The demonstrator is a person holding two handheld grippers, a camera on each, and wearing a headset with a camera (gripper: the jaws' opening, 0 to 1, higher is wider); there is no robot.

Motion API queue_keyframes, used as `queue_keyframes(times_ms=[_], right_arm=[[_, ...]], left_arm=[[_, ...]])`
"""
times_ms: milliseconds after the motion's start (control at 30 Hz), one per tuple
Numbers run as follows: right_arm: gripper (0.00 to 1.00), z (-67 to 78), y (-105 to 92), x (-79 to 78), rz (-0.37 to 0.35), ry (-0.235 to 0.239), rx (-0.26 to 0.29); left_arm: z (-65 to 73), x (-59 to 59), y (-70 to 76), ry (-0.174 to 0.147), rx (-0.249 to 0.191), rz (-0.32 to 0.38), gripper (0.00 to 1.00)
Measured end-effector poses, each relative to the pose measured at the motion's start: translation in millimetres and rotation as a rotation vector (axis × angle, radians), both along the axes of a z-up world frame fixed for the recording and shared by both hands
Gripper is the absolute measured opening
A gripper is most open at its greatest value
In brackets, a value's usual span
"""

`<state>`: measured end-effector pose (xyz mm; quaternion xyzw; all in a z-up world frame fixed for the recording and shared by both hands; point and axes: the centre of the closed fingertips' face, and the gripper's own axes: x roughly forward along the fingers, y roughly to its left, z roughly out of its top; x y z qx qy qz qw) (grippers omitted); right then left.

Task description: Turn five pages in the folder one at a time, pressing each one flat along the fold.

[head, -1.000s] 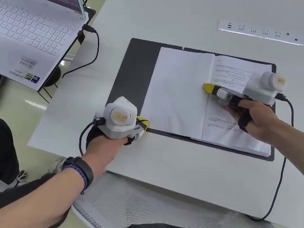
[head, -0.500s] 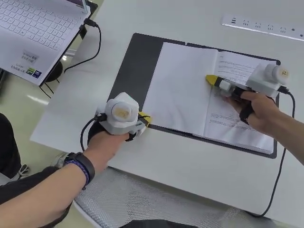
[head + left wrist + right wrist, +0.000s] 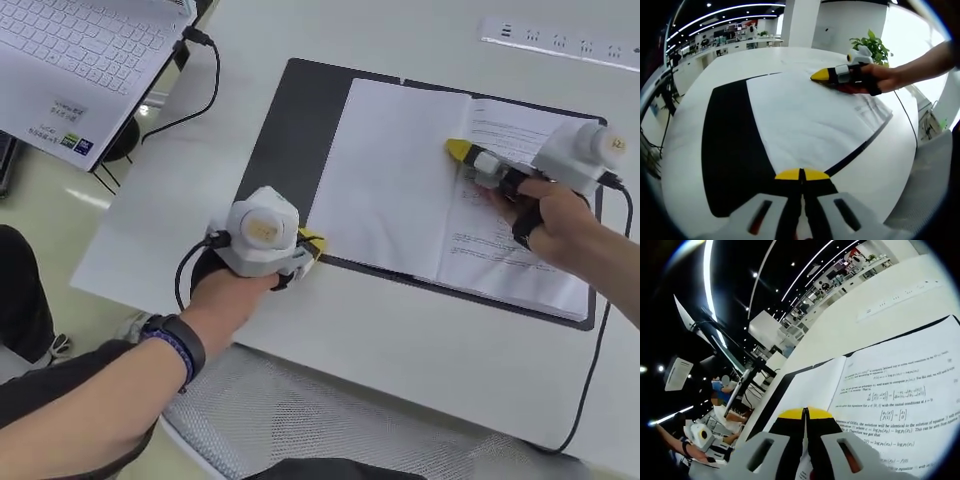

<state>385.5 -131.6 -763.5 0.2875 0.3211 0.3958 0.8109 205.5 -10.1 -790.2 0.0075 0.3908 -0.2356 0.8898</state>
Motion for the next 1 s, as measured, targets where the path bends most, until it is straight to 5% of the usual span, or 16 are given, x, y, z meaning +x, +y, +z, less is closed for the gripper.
queue_keyframes(times_ms=[133, 533, 1000], right_arm=[[0.0, 8.3, 2.3, 6.7, -0.05, 0.004, 0.024], [0.0, 3.1, -6.0, 58.2, -0.232, 0.03, 0.078], [0.0, -9.4, -12.2, 88.0, -0.251, 0.032, 0.076]], left_arm=[[0.2, 0.0, -0.3, -0.001, 0.005, -0.004, 0.0], [1.0, -0.3, -0.1, -0.002, 0.0, -0.003, 0.0], [0.5, -0.8, -0.1, 0.008, -0.005, -0.008, 0.0]])
